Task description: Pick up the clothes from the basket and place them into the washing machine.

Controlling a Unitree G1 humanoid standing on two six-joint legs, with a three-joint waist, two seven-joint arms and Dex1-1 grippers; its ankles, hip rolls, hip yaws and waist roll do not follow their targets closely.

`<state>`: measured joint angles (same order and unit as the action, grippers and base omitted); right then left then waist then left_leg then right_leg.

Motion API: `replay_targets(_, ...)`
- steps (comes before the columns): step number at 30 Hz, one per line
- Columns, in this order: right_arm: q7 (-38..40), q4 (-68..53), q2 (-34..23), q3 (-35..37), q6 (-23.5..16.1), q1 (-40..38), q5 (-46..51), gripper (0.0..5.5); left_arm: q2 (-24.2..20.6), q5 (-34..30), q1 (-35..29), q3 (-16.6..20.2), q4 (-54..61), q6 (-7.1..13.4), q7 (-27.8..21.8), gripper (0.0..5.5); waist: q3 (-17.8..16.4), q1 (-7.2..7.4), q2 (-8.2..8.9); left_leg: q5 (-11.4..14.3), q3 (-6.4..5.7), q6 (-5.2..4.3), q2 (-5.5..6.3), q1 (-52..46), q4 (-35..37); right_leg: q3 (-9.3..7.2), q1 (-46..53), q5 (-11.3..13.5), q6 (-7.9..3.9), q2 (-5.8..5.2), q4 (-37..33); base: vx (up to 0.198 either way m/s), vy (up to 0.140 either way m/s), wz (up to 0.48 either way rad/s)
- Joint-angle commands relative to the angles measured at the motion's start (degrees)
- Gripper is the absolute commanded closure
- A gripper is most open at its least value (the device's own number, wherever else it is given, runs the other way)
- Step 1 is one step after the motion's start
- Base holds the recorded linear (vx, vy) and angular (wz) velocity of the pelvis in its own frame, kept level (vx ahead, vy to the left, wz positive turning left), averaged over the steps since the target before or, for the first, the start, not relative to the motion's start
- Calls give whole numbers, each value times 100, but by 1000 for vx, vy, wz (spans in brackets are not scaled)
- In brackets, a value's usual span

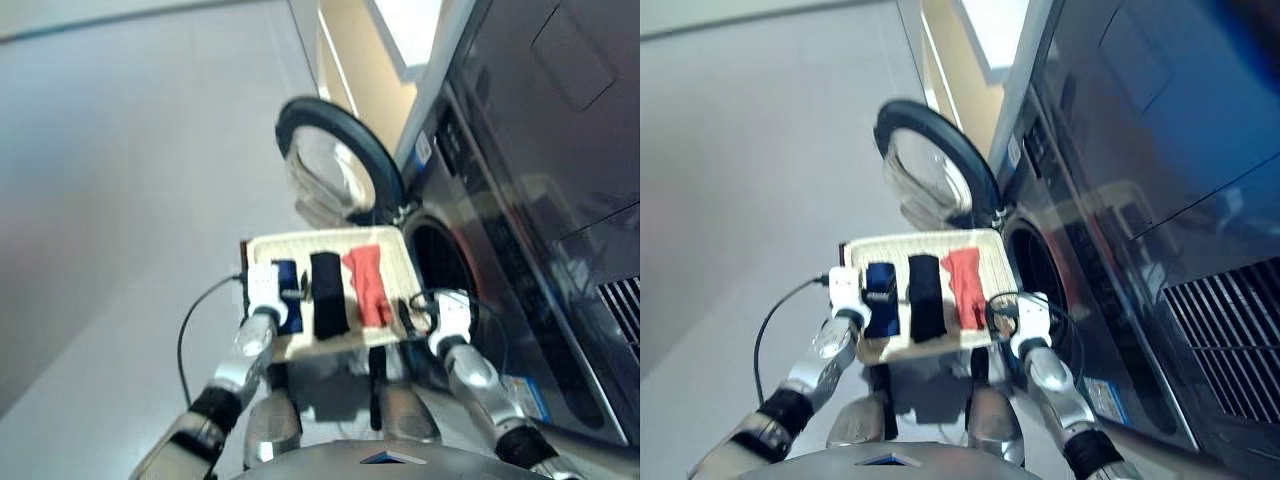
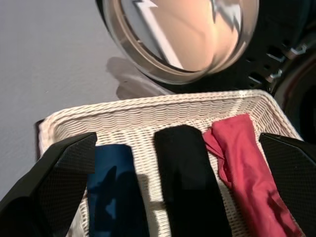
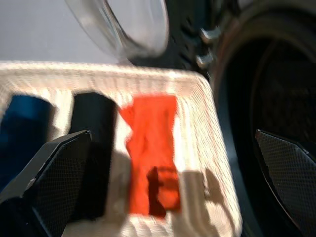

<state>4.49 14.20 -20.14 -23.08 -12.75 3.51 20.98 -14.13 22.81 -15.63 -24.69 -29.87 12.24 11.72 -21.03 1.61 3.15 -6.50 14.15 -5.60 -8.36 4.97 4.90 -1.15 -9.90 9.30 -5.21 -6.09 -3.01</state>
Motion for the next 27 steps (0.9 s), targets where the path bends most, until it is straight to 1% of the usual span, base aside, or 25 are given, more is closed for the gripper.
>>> replay_targets(1, 286, -1110, -349, -115, -480, 629, -112, 0, 183, -219, -615, -310, -145, 391, 490, 0, -279, -22, -179, 537, -351, 95, 34, 415, -728, -66, -775, -828, -265, -193, 1358, -92, -71, -79)
replay_targets(6, 520, -1633, -274, -346, -620, 1138, -185, 0, 309, -235, -1045, -302, -459, 358, 825, 0, -638, 7, -163, 511, -440, 96, 7, 953, -972, -46, -1295, -816, -232, -150, 1642, -80, -37, 0)
replay_targets(9, 614, -1864, -232, -458, -691, 1384, -257, 0, 402, -99, -1340, -215, -724, 336, 1026, 0, -826, 36, -161, 550, -509, 91, 15, 1230, -1182, -37, -1568, -852, -221, -155, 1862, -71, -21, 24)
replay_targets(10, 648, -1930, -214, -499, -718, 1485, -246, 0, 461, 45, -1444, -160, -850, 337, 1104, 0, -876, 54, -149, 594, -547, 85, 16, 1379, -1319, -42, -1694, -888, -221, -164, 1976, -73, -26, 25)
replay_targets(13, 793, -1984, -99, -643, -788, 1729, -224, 0, 560, 349, -1695, -63, -1059, 360, 1280, 0, -876, 88, -160, 652, -643, 97, 8, 1830, -1594, -14, -2099, -913, -210, -173, 2206, -59, -26, 56)
replay_targets(16, 885, -1990, -10, -719, -845, 1877, -174, 0, 574, 483, -1921, 112, -1330, 348, 1451, 0, -876, 118, -146, 704, -691, 98, -52, 2216, -1852, -35, -2450, -938, -200, -185, 2436, -17, -9, 25)
replay_targets(21, 971, -1938, -8, -810, -894, 2000, -196, 0, 464, 607, -2284, 345, -1749, 310, 1643, 0, -876, 159, -108, 749, -739, 96, -81, 2633, -2067, -13, -2830, -991, -176, -168, 2624, 0, 0, 0)
replay_targets(24, 992, -1891, -46, -830, -902, 1964, -199, 0, 437, 818, -2459, 561, -2001, 343, 1805, 0, -876, 179, -80, 752, -750, 96, -83, 2799, -2142, -4, -2994, -990, -173, -156, 2690, 0, 0, 0)
replay_targets(27, 1023, -1865, -98, -826, -900, 1947, -248, 0, 434, 872, -2525, 610, -2048, 330, 1853, 0, -876, 194, -90, 745, -768, 98, -74, 2864, -2138, -14, -3049, -995, -171, -165, 2692, 0, 0, 0)
